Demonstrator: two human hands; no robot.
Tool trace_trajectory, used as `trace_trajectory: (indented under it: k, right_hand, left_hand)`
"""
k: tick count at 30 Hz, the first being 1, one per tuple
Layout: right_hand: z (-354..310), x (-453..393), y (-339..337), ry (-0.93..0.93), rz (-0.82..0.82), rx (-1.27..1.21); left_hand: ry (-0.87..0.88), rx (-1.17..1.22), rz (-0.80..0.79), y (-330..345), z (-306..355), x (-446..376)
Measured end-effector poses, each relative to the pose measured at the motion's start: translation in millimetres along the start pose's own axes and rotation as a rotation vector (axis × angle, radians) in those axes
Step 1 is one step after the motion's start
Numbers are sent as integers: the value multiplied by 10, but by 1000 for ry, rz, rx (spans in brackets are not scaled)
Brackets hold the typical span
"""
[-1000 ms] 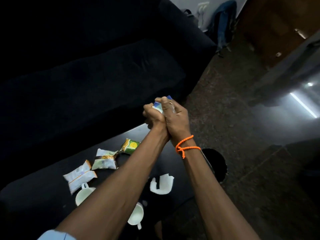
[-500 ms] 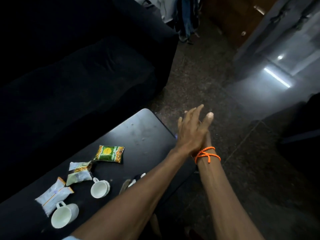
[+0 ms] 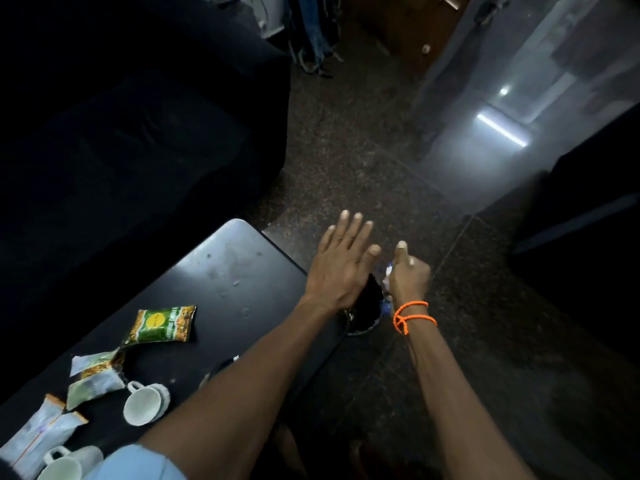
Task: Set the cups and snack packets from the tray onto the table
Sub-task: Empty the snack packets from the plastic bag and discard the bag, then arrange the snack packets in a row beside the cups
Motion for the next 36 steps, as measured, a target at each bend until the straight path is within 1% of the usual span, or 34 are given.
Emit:
trace_trajectory:
  k: [3, 6, 8, 9, 10, 11, 13, 14, 15, 16, 17, 19, 23, 25, 28, 31, 36]
  right_hand:
    - [71, -113, -158, -34, 142, 42]
    - [-57, -107, -166, -236, 246, 33]
    - [-55, -102, -101, -389, 279, 95]
    - [15, -135, -39, -422, 258, 131]
    - [123, -190, 48, -416, 198, 157]
    - [270, -270, 161, -366, 91, 203]
    - [654, -397, 385, -176, -159, 425]
    - [823, -430, 428, -108, -230, 541]
    - [931, -447, 419, -77, -242, 612]
    - [988, -454, 379, -67, -223, 629]
    - [1032, -461, 339, -58, -212, 624]
    - [1077, -466, 291, -33, -246, 620]
    - [1067, -437, 323, 33, -307, 560]
    - [981, -372, 462, 0, -344, 566]
    - [739, -201, 850, -124, -429, 576]
    - [413, 59, 1383, -258, -531, 571]
    - [-173, 681, 2332, -472, -670, 546]
  left_hand:
    - [-85, 35, -68, 195, -317, 102]
    - [-165, 104, -61, 301, -506, 146]
    - [-208, 138, -57, 323, -654, 156]
    - [-221, 146, -49, 330, -711, 161]
    - [-225, 152, -36, 332, -761, 153]
    - [-221, 148, -24, 333, -803, 142]
    - [-205, 123, -18, 328, -887, 122]
    - [-207, 124, -23, 329, -930, 119]
    - [-208, 123, -25, 334, -978, 123]
    - [-211, 124, -29, 328, -1016, 135]
    - [-219, 130, -32, 325, -1063, 145]
    - [-237, 145, -35, 285, -1133, 175]
    - [-278, 181, 19, 178, -1284, 289]
    - [-308, 207, 47, 104, -1388, 392]
    - [-356, 204, 83, -68, -1612, 597]
    - [-459, 208, 116, -257, -1937, 905]
    - [-609, 243, 228, -667, -2520, 1614]
Point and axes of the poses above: each hand's wrist, its own x-axis away from the middle knuckle, its own y-axis out of the palm, z = x × y, the point moved 6 cm from there along -x, towards the middle knuckle, and after that the axes turned 10 degrees about -z, right-handed, at the moved point
